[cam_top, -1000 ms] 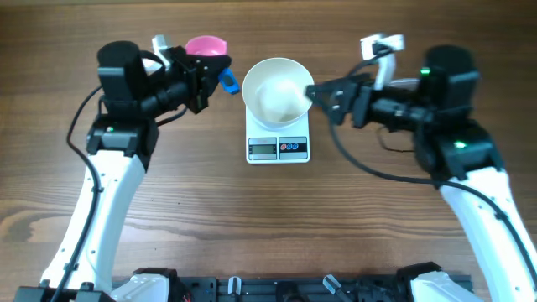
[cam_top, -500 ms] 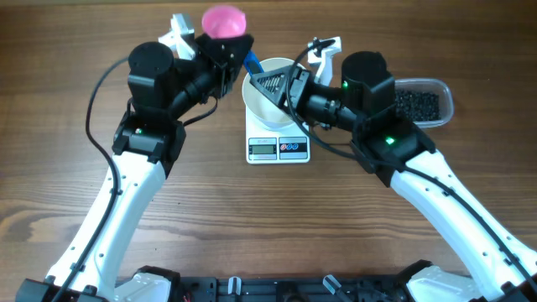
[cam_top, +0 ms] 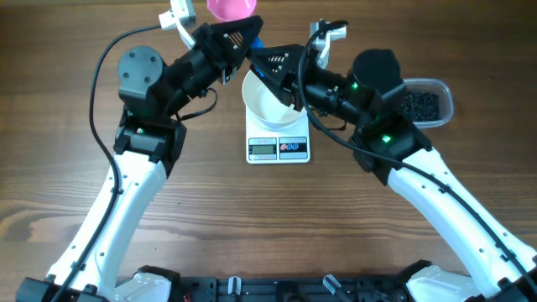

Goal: Scoop item into bowl and weigh 150g on scale
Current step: 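Lift the scoop with the left gripper toward the right gripper above the bowl, then grasp the scoop's blue handle with the right gripper, release left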

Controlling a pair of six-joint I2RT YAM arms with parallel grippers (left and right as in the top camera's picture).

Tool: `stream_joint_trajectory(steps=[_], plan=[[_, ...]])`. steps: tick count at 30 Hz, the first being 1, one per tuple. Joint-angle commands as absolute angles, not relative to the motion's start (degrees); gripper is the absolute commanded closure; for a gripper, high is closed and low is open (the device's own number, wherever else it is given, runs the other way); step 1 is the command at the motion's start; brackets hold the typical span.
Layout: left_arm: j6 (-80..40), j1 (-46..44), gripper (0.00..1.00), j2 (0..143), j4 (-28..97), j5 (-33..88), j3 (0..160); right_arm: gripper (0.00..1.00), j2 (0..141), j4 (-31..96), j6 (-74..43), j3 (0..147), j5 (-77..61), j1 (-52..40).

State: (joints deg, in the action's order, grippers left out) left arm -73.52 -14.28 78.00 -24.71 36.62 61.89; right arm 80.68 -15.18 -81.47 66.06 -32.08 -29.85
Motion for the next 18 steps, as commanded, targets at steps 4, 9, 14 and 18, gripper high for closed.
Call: stream_joint_trajectory(steps=[4, 9, 14, 18], plan=[[-72.18, -14.52, 0.96, 77.62, -25.34, 38.24, 62.65, 0.69, 81.23, -18.5, -83.15, 67.0, -31.31, -29.82], [-72.18, -14.52, 0.96, 77.67, -25.32, 37.85, 62.65, 0.96, 81.23, -18.37, -82.39, 67.0, -31.29, -29.82], [-69.34, -14.52, 0.45, 77.69, -24.82, 37.32, 62.65, 0.96, 81.23, -14.59, -68.66, 67.0, -25.82, -29.76], [-49.52, -14.35, 0.0, 77.69, -18.28, 37.21, 62.65, 0.96, 81.21, -9.87, -53.76, 67.02, -22.9, -29.04]])
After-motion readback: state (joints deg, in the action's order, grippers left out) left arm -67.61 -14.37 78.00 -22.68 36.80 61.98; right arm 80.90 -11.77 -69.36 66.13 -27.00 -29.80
